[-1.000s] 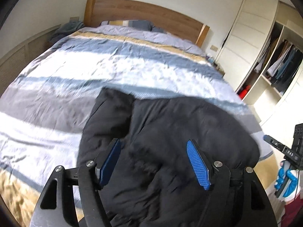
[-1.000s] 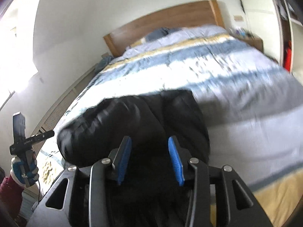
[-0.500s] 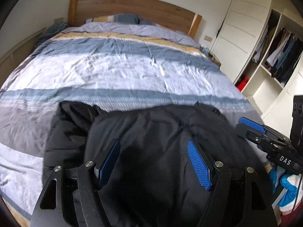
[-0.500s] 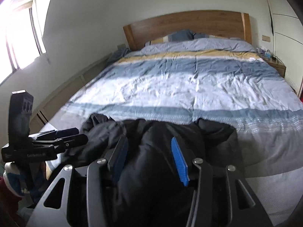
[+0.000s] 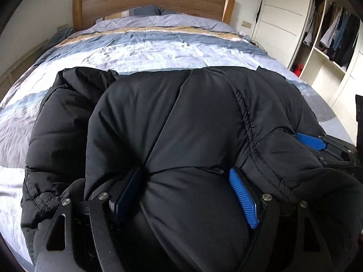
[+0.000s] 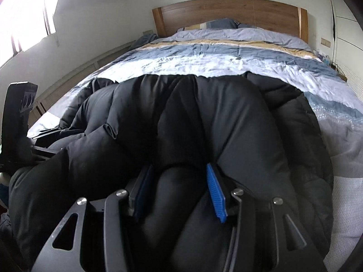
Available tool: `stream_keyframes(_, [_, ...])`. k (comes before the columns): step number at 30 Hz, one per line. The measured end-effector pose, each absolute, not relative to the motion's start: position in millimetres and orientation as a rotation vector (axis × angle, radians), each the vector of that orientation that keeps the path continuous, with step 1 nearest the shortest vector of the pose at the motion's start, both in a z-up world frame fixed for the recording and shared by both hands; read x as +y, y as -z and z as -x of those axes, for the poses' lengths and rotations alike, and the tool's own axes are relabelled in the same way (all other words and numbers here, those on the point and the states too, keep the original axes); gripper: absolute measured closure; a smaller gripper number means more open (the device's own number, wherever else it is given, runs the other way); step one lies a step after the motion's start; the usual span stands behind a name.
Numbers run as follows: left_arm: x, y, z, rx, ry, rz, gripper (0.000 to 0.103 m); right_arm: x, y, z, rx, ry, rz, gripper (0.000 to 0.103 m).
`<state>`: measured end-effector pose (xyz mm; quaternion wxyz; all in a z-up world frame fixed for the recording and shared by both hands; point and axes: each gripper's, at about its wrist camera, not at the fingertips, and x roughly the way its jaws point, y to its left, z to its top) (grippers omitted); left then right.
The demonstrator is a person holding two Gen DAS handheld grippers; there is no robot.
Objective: Fold large clothes
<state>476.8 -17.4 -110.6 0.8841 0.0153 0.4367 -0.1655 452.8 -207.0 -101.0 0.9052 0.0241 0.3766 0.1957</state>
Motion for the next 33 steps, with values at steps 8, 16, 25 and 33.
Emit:
stream_keyframes(8, [-18, 58, -439, 0.860, 0.354, -0.034, 0.025, -211, 61, -416, 0.766, -0.446, -0.036, 0.056])
stream_keyframes(16, [-25, 91, -411, 0.893, 0.350, -0.084, 0.022, -215, 90, -386, 0.826, -0.448, -0.001, 0.056])
stream_keyframes(25, [-29, 75, -393, 0.888, 0.303, -0.104, 0.021, -214, 82, -371, 0.850, -0.370, -0.064, 0.056])
stream_keyframes(33, [-18, 55, -361, 0.917, 0.261, -0.086, 0.021, -224, 61, -330, 0.883, -0.305, -0.102, 0.056])
